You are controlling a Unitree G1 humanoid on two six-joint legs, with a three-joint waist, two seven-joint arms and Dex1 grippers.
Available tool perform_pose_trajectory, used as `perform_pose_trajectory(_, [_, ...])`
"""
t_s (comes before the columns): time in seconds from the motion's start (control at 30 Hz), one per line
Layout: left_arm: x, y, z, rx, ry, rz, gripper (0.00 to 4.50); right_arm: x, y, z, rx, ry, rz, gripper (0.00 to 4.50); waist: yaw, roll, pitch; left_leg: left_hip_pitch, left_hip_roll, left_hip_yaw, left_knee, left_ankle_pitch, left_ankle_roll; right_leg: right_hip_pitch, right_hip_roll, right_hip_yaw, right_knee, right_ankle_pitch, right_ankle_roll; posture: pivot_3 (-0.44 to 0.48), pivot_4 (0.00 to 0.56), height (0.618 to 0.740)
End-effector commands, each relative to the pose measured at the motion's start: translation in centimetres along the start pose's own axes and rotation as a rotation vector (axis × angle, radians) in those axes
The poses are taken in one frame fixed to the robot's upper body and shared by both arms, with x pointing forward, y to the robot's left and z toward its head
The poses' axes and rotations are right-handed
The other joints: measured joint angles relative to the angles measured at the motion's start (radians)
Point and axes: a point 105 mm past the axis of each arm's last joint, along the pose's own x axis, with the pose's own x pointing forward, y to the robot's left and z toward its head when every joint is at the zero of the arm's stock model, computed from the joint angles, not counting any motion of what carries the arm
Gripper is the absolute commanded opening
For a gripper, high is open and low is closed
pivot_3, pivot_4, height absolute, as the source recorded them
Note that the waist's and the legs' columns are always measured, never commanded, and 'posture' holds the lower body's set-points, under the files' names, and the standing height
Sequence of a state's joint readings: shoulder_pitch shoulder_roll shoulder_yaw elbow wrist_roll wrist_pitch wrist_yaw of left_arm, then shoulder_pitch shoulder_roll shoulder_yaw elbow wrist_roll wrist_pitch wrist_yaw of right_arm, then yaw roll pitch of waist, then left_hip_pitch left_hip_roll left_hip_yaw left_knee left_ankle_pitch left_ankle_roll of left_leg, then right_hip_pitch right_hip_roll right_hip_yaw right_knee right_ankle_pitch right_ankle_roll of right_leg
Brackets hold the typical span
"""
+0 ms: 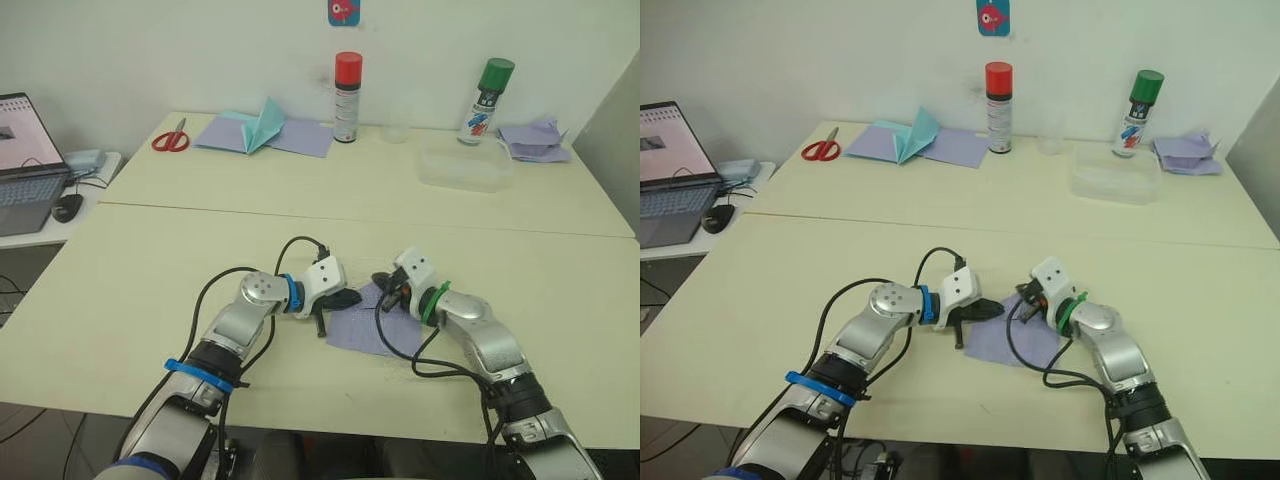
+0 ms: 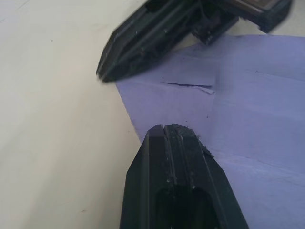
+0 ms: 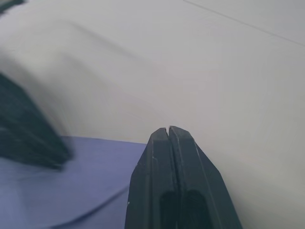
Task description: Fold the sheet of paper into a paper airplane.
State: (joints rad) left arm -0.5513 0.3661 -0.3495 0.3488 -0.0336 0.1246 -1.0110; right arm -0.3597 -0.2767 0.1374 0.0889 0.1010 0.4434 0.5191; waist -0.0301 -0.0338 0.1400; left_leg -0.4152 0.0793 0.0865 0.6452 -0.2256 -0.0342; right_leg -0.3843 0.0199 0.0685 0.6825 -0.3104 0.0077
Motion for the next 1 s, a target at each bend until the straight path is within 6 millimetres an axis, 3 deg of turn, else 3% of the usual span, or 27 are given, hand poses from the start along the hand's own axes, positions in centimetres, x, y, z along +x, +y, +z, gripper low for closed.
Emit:
perform_pose_trajectory(0.03, [0.2, -0.3, -2.3, -0.052, 0.09, 0.011, 0.03, -0.6, -1.8, -1.2, 0.048, 0.038, -0.091, 0.0, 0.0, 0.0, 0.0, 0.0, 0.0, 0.0, 0.0, 0.0, 0.0, 0.0, 0.0, 0.0, 0.0, 0.0, 0.0, 0.0, 0.15, 0.74])
perform_pose_trajectory(0.2, [0.7, -0.2, -1.8, -0.05, 0.081, 0.005, 0.03, -1.7, -0.5, 2.0, 0.04, -0.078, 0.038, 0.0, 0.004, 0.0, 0.0, 0.0, -0.001, 0.0, 0.0, 0.001, 0.002, 0.001, -0.002, 0.0, 0.0, 0.0, 0.0, 0.0, 0.15, 0.74])
perform_pose_trajectory(0.33, [1.0, -0.1, -1.7, -0.048, 0.077, 0.005, 0.03, -4.2, -1.6, 3.2, 0.075, -0.048, 0.102, 0.0, 0.004, 0.001, 0.0, -0.001, -0.002, 0.0, 0.0, 0.001, 0.002, 0.0, -0.003, 0.0, -0.001, 0.0, 0.0, 0.0, 0.15, 0.74])
perform_pose_trajectory(0.43, [1.4, -0.2, -1.7, -0.048, 0.073, 0.002, 0.0, -6.6, -2.4, 3.3, 0.184, 0.029, 0.146, 0.92, 0.005, 0.001, 0.0, -0.001, -0.001, 0.0, 0.0, 0.001, 0.002, 0.0, -0.003, -0.001, -0.001, 0.0, 0.0, 0.0, 0.15, 0.74])
perform_pose_trajectory(0.67, [2.1, -0.5, -1.6, -0.049, 0.062, -0.004, 0.0, -9.6, -1.1, 0.9, 0.613, 0.268, 0.189, 3.46, 0.004, 0.001, 0.0, -0.001, -0.001, 0.0, -0.001, 0.001, 0.002, 0.001, -0.004, 0.0, -0.001, 0.0, 0.0, 0.0, 0.15, 0.74])
perform_pose_trajectory(0.83, [2.6, -0.8, -1.3, -0.049, 0.05, -0.01, 0.0, -9.5, -1.6, -0.9, 0.879, 0.269, 0.14, 3.46, 0.005, 0.0, 0.0, -0.001, -0.002, 0.0, -0.001, 0.001, 0.003, 0.001, -0.004, 0.0, -0.001, 0.0, 0.0, 0.0, 0.15, 0.74])
perform_pose_trajectory(1.0, [2.8, -0.9, -1.2, -0.045, 0.044, -0.01, 0.0, -9.6, -1.4, -1.7, 0.978, 0.277, 0.13, 3.46, 0.004, 0.001, 0.0, -0.001, -0.002, 0.0, -0.001, 0.001, 0.003, 0.001, -0.004, 0.0, -0.001, 0.0, 0.0, 0.0, 0.15, 0.74])
